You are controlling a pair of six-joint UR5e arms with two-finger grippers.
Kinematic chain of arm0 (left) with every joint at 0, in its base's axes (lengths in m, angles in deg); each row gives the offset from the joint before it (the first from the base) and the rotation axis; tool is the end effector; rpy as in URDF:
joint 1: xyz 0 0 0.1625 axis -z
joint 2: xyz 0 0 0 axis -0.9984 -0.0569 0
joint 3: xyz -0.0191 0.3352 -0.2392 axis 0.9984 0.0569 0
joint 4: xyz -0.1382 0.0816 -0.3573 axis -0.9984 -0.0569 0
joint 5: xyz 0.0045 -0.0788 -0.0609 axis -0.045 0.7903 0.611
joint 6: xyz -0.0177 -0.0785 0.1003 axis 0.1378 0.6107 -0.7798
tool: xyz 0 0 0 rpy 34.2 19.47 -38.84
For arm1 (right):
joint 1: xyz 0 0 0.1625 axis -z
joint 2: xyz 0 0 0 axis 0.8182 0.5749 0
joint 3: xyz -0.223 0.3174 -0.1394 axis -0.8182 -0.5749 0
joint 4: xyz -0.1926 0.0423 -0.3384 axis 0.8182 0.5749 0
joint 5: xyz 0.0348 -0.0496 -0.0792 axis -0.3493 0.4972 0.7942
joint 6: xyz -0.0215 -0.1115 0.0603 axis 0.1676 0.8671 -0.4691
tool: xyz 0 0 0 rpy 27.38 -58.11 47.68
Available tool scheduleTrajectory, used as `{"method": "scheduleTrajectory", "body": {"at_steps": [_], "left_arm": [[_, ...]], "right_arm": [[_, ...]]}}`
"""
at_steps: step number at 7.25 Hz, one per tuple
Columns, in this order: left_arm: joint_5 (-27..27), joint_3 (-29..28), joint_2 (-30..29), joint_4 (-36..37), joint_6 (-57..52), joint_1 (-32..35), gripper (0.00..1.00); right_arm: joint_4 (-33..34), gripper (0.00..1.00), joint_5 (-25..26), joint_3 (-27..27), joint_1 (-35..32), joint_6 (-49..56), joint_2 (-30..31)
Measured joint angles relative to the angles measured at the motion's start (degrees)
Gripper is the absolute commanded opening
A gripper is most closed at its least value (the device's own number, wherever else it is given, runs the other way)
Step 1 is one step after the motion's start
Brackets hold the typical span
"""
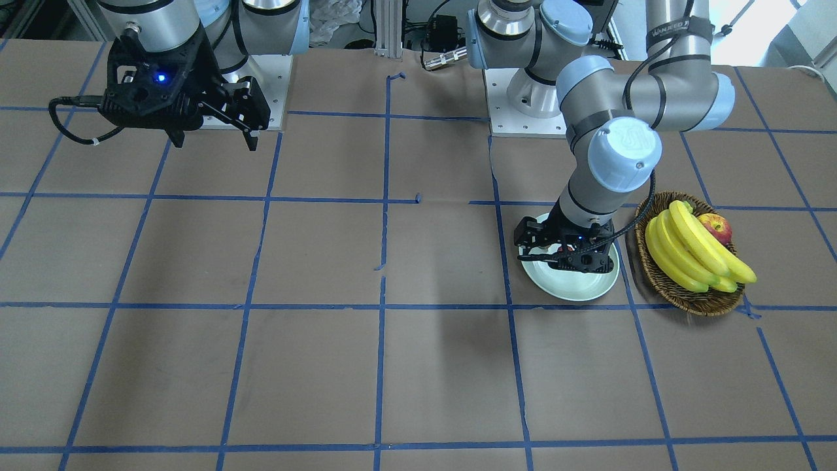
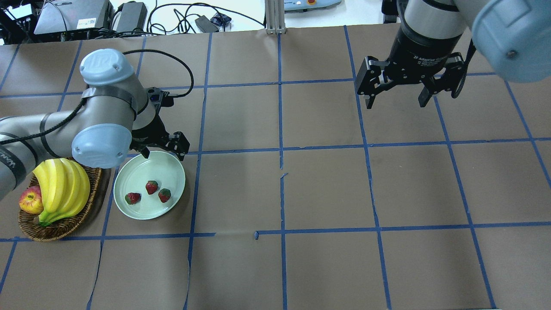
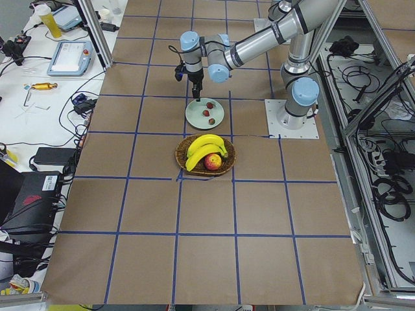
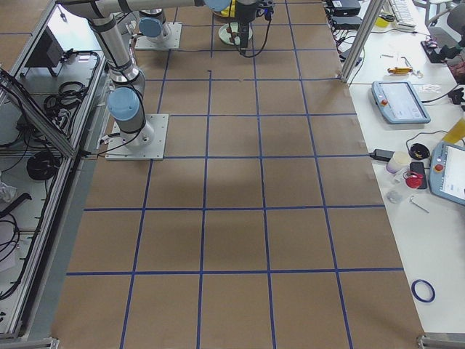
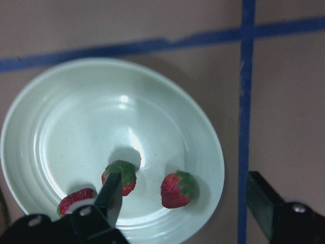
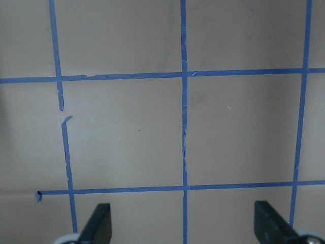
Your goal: Collect all strawberries into plate
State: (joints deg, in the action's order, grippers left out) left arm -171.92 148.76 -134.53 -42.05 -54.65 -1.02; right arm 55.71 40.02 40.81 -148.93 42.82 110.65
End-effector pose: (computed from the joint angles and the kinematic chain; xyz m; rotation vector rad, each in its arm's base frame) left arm -0.0926 -0.4932 0.2670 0.1540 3.1111 0.0873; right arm 0.1638 -0.4465 0.4627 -0.0340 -3.1287 -0.0496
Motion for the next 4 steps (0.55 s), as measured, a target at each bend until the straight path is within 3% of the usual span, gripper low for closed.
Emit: {"method": "scheduleTrajectory", "body": {"at_steps": [2,4], "left_arm": [[1.41,-11.69,3.97,-13.24,-0.83,0.12,1.0],[1.63,-17.57,7.84,-18.94,-0.88,0.59,1.0]], "right_arm": [[-0.09,1.0,0.11,0.0,0.02,0.0,0.0],[-0.18,1.0,0.14,0.01,0.09,-0.03,0.03]]}}
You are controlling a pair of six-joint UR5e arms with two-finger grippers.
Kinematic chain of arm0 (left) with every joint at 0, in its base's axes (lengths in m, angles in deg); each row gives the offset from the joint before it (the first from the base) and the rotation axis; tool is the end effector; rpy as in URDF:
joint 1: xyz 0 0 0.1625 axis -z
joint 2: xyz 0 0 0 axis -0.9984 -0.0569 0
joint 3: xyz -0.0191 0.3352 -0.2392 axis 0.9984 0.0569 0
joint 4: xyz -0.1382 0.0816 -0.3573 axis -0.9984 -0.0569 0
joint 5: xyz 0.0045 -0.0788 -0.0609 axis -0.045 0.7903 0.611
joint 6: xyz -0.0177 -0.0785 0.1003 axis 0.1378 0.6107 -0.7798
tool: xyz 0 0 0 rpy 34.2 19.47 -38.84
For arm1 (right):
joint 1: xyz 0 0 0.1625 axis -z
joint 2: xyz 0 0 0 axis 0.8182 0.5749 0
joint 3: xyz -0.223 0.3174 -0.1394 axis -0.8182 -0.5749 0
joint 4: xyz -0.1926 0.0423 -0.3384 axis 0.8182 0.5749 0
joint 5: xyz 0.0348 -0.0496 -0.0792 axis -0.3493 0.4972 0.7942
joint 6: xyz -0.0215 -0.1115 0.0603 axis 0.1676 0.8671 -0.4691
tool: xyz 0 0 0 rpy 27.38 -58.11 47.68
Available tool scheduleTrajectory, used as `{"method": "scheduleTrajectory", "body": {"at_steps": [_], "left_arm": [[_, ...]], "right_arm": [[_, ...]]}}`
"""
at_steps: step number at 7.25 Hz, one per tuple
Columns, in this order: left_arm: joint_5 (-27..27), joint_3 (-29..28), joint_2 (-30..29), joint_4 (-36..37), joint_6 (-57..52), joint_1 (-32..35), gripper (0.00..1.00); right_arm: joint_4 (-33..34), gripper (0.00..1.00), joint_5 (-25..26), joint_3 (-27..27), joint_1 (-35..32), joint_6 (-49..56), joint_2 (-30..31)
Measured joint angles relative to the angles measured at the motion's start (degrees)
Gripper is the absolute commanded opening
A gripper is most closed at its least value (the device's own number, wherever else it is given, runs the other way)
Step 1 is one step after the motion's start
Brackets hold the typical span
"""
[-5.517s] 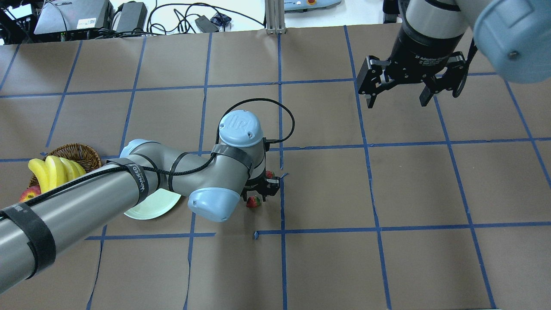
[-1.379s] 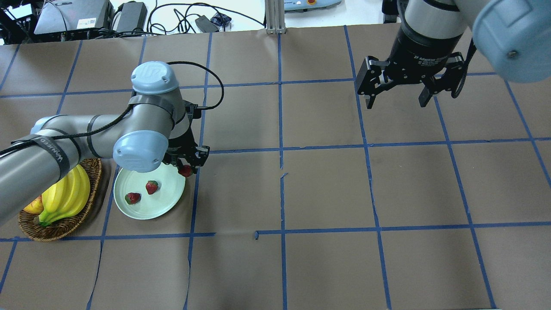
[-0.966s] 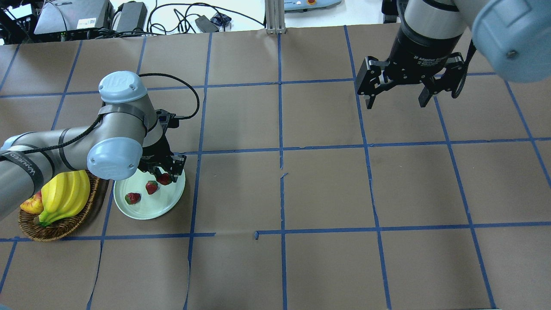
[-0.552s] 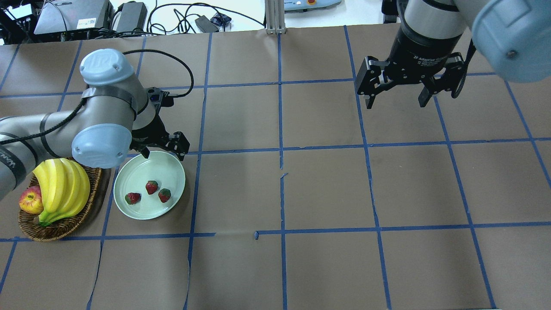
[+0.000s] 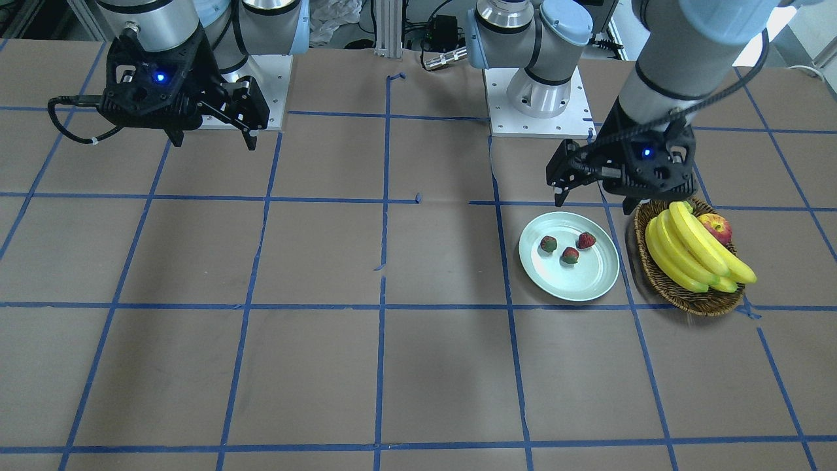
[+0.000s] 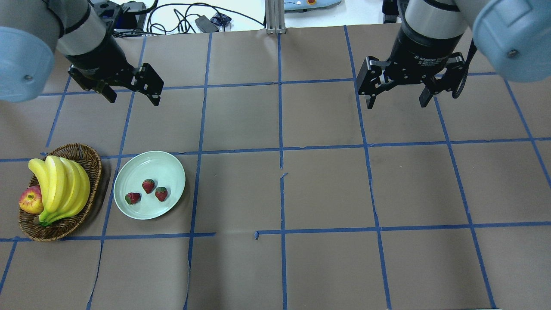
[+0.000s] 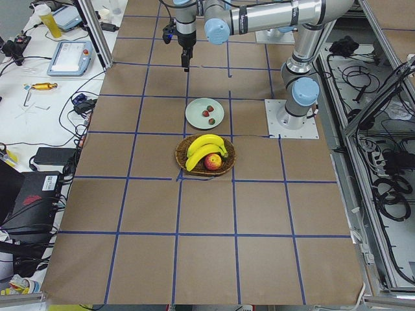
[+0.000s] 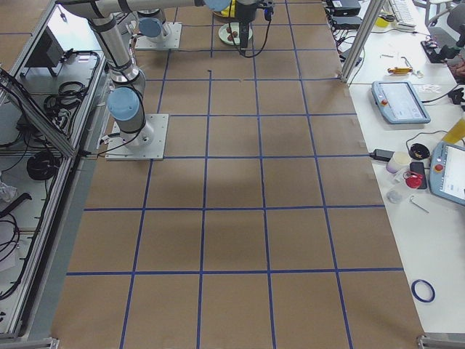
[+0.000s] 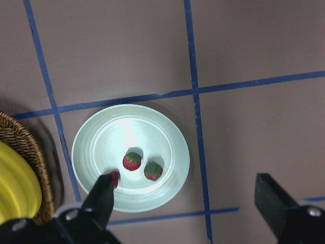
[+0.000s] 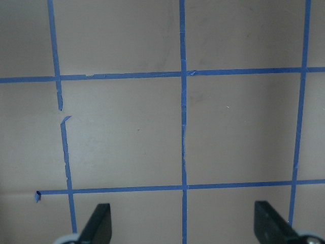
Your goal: Collect all strawberries into plate
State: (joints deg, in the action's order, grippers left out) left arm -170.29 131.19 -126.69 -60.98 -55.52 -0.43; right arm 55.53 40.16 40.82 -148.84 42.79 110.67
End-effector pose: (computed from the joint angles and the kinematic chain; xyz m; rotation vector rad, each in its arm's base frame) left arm -0.1014 -0.4917 0.4400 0.1930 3.1229 -0.0934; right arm 0.1627 -0.4463 0.4625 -0.0371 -3.1260 -0.0539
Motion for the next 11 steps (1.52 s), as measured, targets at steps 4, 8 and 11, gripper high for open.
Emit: {"method": "scheduleTrajectory", "body": {"at_steps": [4,8,11], "left_arm": [[-0.75,-0.95,2.65,-2.06,8.29,6.57,1.0],[-0.83,-0.18,2.57,-1.96,11.66,7.1,1.0],[-0.97,-0.07,2.43,-1.96,11.49,7.12,1.0]], "right_arm": [[-0.05,1.0,-0.21,-0.53,-0.02,0.03,0.08],[-6.69,1.0,-1.84,-4.59,-0.05,-0.72,-0.52],[-3.14,1.0,-1.71,-4.28,-0.11,-0.74,-1.17]]}}
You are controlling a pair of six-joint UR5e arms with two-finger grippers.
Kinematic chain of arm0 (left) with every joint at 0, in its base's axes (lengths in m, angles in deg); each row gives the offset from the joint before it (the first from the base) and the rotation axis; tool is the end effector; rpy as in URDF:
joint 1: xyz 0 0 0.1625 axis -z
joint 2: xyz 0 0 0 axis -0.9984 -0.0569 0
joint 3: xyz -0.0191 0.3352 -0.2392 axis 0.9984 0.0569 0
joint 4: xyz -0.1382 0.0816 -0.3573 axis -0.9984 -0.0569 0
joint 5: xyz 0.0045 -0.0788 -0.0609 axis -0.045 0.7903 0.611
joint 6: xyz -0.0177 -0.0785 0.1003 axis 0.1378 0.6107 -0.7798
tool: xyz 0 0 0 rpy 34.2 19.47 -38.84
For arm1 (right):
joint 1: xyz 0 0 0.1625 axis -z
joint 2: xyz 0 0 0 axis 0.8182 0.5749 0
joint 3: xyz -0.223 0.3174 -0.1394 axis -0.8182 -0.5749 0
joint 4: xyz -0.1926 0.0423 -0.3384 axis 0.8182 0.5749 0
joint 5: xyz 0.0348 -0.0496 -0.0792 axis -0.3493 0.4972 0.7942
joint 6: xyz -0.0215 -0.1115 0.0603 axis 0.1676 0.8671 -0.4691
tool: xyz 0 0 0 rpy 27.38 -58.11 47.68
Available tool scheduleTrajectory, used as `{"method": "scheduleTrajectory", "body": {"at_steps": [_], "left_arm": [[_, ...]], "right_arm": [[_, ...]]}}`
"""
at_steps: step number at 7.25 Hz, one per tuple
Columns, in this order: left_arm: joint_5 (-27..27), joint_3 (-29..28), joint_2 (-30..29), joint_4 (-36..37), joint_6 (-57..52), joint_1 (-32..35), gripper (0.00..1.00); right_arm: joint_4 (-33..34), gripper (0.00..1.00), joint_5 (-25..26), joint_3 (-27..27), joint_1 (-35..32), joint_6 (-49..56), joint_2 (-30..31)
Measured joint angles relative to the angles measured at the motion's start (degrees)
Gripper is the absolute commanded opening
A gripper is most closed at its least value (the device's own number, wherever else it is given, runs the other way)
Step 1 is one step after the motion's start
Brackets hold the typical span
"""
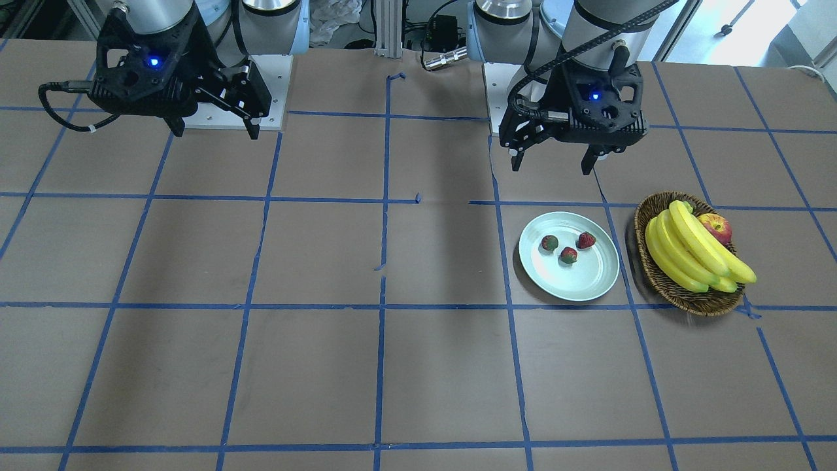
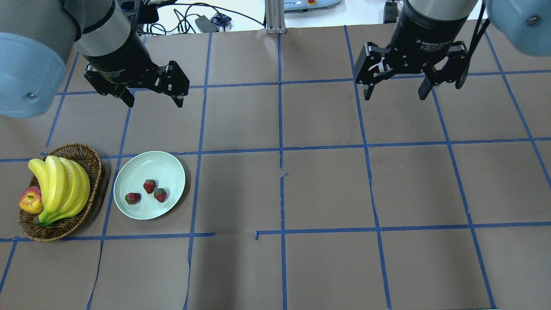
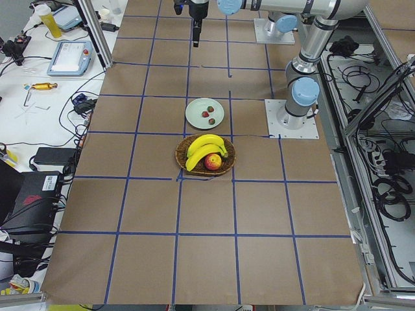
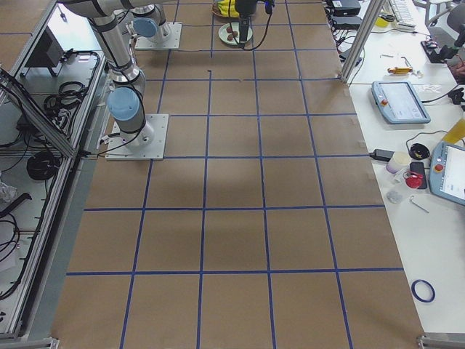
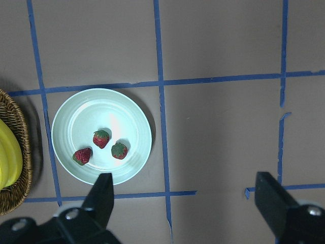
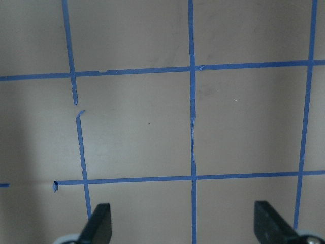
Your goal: Collect all strawberries into plate
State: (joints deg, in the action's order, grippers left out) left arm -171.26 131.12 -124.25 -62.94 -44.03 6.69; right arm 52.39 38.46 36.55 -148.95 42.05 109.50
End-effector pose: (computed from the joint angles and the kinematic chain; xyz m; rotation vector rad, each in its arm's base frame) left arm -0.1584 -0.4593 0.4572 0.0727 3.1207 -0.1108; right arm 0.1678 -0.4524 0.4823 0.0552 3.1263 0.0589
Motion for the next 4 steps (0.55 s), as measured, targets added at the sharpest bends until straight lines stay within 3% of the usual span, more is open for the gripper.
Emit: {"method": "scheduleTrajectory", "body": {"at_steps": [4], "left_arm": [[-0.04,0.09,0.18,0.0,-0.19,0.0,1.0]], "right_arm": [[1.48,1.0,1.97,0.27,0.0,0.34,-0.48]]}}
